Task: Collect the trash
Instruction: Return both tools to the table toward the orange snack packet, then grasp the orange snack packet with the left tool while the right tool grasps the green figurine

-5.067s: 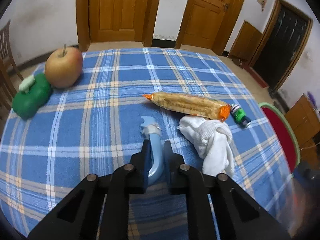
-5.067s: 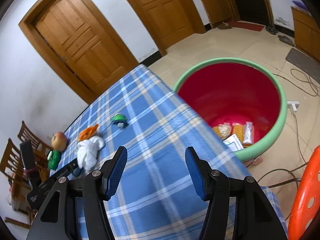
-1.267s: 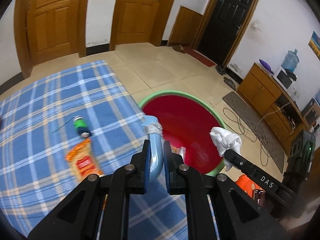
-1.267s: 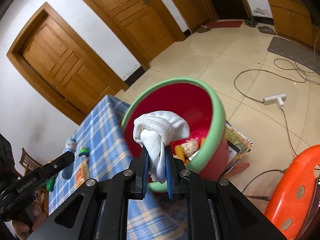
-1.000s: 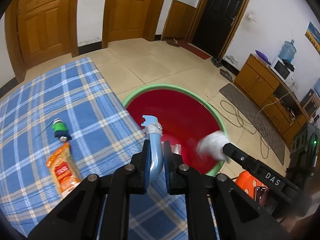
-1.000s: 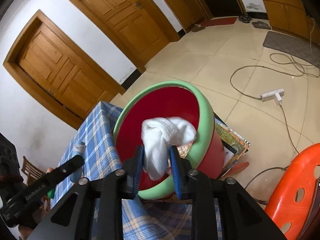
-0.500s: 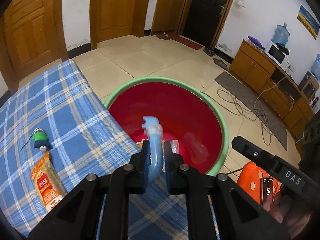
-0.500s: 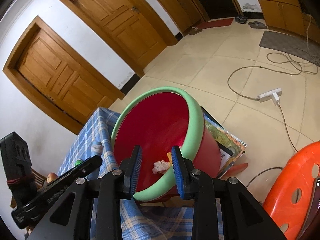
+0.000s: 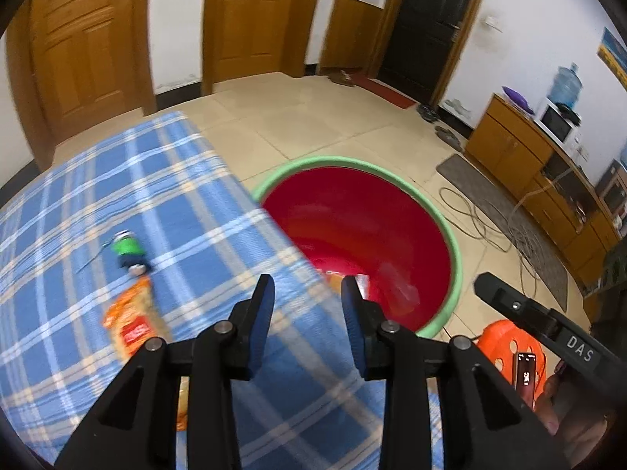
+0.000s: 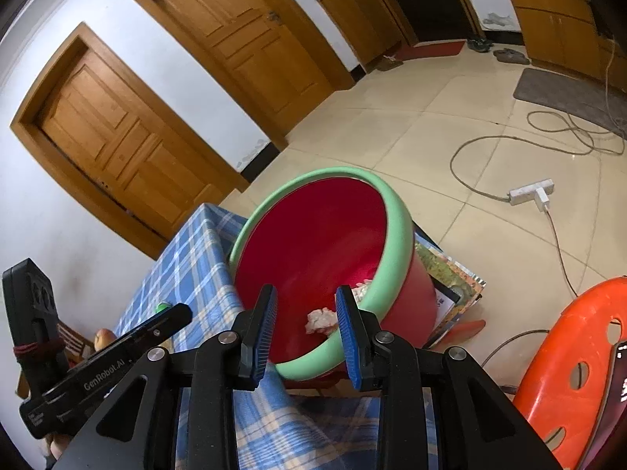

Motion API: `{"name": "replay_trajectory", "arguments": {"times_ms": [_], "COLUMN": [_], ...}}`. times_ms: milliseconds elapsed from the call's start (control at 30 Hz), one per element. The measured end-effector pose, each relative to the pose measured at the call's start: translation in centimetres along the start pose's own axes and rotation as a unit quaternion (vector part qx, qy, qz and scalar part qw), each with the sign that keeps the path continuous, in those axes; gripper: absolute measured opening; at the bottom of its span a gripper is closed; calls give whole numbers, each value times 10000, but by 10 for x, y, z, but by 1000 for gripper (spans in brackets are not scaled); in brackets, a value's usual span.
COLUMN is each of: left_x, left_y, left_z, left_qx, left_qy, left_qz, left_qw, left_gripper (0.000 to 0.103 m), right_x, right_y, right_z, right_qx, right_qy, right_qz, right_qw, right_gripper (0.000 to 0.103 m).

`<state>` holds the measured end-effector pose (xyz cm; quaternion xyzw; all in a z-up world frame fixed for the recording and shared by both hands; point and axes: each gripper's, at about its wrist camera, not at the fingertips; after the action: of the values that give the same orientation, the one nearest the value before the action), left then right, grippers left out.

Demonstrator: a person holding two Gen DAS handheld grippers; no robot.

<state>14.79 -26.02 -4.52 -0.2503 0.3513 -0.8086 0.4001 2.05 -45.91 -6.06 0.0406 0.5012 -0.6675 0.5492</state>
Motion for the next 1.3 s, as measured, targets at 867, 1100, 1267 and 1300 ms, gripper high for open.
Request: {"name": "replay_trajectory", "arguments": {"times_ms": [867, 1100, 1267, 1300], "left_x": [-80, -79, -78, -79], "left_y": [-10, 1, 2, 1], "left_z": [-46, -48, -47, -48], "left_qx": [-313, -375, -323, -313], "left_qy": [-1071, -985, -856, -873], "left_qz": [1040, 865, 845, 799], "left_qw": [9883, 9907, 9922, 9925], "left_gripper": [57, 54, 49, 48], "right_x": [-30, -40, -44, -45], "right_y": [-3, -5, -6, -5], "right_z": [-15, -20, -22, -23], "right_qx": [-160, -179, -167, -179], "right_qy": [-256, -364, -383, -395], "right_qz": [72, 77, 56, 46], "right_qw": [9995, 9991, 9991, 9991], "right_gripper": [52, 52, 53, 53]}}
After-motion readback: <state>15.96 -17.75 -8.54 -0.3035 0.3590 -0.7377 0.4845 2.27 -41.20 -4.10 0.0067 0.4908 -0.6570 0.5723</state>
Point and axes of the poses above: each gripper's, at about its wrist camera, not at the fingertips, and y roughly the way its jaws point, x to its right, z to its top, and after that the axes turned 5 degrees about y, right-handed
